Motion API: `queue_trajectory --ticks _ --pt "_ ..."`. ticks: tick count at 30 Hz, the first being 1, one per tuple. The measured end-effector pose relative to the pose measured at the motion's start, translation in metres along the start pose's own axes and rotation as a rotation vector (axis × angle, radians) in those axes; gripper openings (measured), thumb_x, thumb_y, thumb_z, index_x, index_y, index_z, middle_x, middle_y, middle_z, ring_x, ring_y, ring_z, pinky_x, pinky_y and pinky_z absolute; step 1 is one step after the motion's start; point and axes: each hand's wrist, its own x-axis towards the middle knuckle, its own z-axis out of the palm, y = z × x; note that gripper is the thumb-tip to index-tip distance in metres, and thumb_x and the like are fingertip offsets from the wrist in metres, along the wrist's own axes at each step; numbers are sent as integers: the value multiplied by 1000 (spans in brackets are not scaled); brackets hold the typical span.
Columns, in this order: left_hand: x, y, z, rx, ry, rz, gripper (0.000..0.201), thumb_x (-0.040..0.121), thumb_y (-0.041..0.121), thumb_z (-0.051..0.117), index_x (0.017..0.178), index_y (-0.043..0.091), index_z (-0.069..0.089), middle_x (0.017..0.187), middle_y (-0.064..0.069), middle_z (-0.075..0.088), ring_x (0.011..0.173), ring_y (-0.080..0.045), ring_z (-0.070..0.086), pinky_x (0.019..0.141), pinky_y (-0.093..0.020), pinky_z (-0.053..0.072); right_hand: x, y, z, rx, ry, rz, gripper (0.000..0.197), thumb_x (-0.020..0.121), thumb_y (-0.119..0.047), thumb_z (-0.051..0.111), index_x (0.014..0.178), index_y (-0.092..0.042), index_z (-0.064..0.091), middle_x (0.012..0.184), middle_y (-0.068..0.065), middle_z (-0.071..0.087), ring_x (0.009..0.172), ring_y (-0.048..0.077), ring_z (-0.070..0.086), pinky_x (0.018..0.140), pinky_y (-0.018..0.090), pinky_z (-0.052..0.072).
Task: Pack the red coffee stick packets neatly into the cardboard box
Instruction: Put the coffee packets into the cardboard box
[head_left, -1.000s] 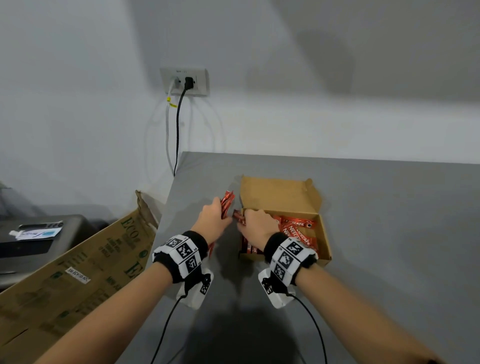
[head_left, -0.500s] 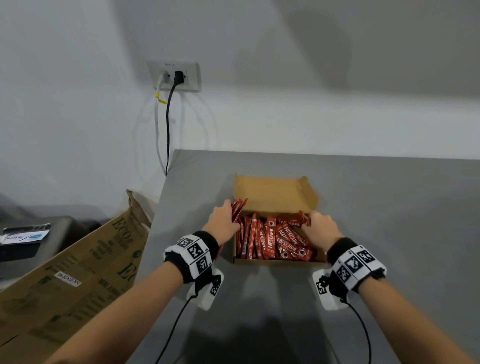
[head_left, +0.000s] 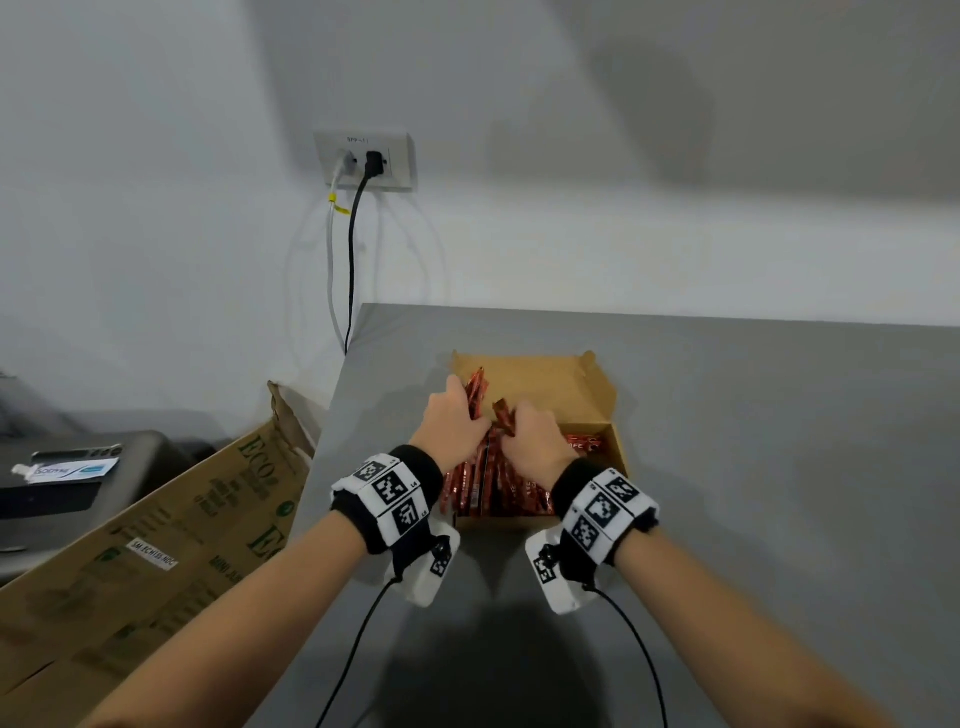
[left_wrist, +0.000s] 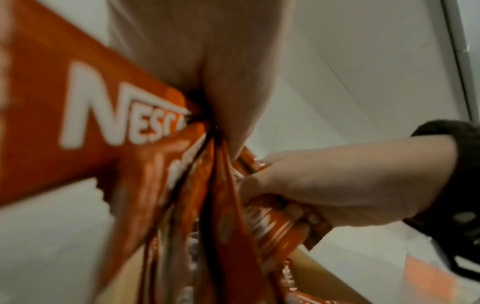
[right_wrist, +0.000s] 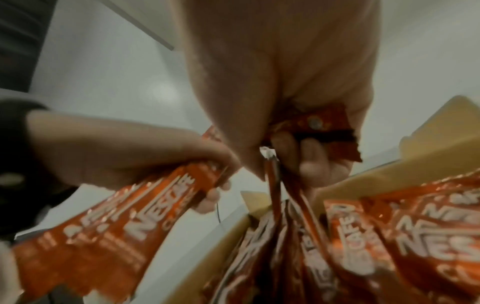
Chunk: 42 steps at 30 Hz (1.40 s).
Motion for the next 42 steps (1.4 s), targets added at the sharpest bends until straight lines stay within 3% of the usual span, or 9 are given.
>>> queue_trajectory --ticks 4,7,13,16,20,27,32,38,42 --pt "2 0 11 12 -19 -23 24 87 9 59 92 6 36 95 -17 57 77 -25 57 63 -30 45 -3 -5 7 -77 -24 15 23 94 -14 49 112 1 49 116 21 55 105 36 57 83 38 47" --pt "4 -7 16 51 -44 -36 22 87 9 57 94 7 37 101 -20 57 85 -31 60 70 -34 50 -3 1 6 -52 -28 -4 24 92 -14 51 111 0 49 114 20 58 104 35 58 84 38 48" --pt "10 -12 20 -8 1 -17 23 88 9 60 97 6 39 99 -18 59 79 -25 61 63 -27 49 -2 17 2 57 79 -77 23 93 -22 48 100 -2 57 98 14 64 86 27 61 73 33 48" --pt "14 -12 21 -22 13 5 22 88 7 59 97 6 39 98 -18 59 76 -23 59 60 -25 47 -7 21 2 88 148 -102 25 96 -17 40 101 -2 58 102 13 63 92 26 59 85 36 49" --pt "18 -15 24 -45 21 3 22 87 9 59 96 7 40 97 -19 58 79 -27 59 65 -30 48 -19 20 19 64 102 -175 31 91 -5 48 121 -5 52 120 10 56 113 23 52 99 30 40" --pt "20 -16 28 -36 28 35 23 86 7 60 94 8 38 93 -18 58 71 -21 55 55 -21 42 -21 21 22 -136 116 -218 14 89 -10 54 101 -5 60 103 13 66 98 28 61 83 34 50" --pt "23 -17 30 -52 47 37 21 88 9 59 96 6 40 93 -17 58 70 -21 55 56 -22 43 -23 25 10 -42 94 -200 22 89 -12 58 109 -3 61 98 10 66 83 14 56 73 19 41" --pt "21 -18 30 -45 65 55 20 90 12 57 95 8 38 89 -15 57 65 -17 51 55 -22 41 -24 30 7 46 45 -152 25 91 -10 56 115 -3 57 96 13 65 88 28 65 80 35 54" --pt "18 -18 32 -45 82 77 19 90 13 56 94 8 37 88 -16 56 69 -22 53 60 -31 47 -21 27 2 73 79 -146 27 92 -20 55 114 -5 58 103 10 66 82 21 65 73 28 53"
